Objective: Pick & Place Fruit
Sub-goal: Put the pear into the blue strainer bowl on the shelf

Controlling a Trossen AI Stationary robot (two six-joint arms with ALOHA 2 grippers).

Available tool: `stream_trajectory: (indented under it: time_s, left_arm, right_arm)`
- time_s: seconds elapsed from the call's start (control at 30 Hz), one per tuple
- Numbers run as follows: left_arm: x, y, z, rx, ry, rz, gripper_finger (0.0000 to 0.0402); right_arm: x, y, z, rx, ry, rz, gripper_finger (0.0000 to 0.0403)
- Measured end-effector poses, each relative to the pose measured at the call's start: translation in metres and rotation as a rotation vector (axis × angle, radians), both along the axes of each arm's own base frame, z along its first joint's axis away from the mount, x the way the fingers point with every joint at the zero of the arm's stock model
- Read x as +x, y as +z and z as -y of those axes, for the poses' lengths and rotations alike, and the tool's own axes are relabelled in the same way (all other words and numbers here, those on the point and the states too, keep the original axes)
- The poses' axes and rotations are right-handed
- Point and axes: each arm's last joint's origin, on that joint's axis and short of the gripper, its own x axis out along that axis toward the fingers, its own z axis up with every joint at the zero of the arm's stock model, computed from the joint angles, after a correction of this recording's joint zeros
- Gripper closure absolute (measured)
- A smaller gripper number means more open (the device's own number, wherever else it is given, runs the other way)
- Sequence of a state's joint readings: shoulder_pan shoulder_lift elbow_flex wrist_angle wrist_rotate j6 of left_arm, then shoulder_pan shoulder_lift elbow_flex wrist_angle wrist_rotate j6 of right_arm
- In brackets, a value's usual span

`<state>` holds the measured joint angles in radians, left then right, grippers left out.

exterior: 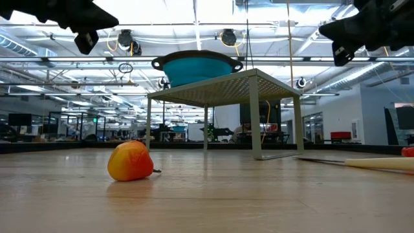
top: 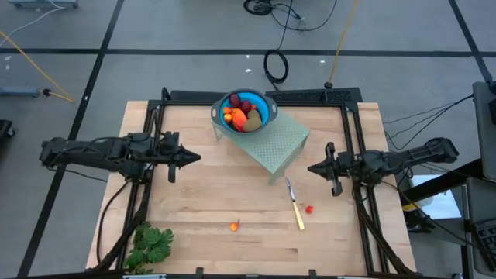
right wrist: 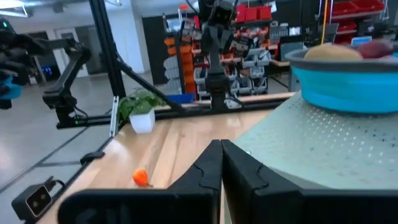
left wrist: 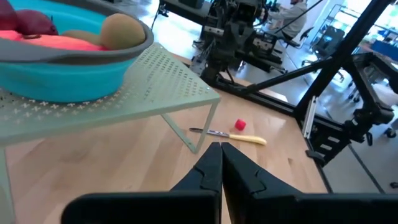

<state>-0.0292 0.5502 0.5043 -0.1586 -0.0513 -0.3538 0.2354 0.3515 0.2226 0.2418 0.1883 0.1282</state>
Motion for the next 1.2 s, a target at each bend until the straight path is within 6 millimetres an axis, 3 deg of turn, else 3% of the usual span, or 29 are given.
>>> stream_trajectory:
  time_s: [0.33, 0.73, 0.9, 1.2]
  left_arm:
    - [-0.013, -0.011, 0.000, -0.012, 0.004, 0.041, 0.0395]
    - [-0.020, -0.018, -0.001, 0.022, -0.002, 0.053, 0.0399]
    - [-0.020, -0.018, -0.001, 0.026, -0.003, 0.051, 0.0393]
    - [-0.020, -0.018, -0.001, 0.036, -0.005, 0.051, 0.0391]
  right_arm:
    - [0.019, -0.002, -0.005, 0.010, 0.008, -0.057, 0.0403]
    - [0.046, 0.045, -0.013, -0.035, 0.042, -0.195, 0.0403]
    - [0.059, 0.066, -0.020, -0.054, 0.132, -0.294, 0.0403]
    - [0.079, 0.073, -0.045, 0.009, 0.281, -0.586, 0.0403]
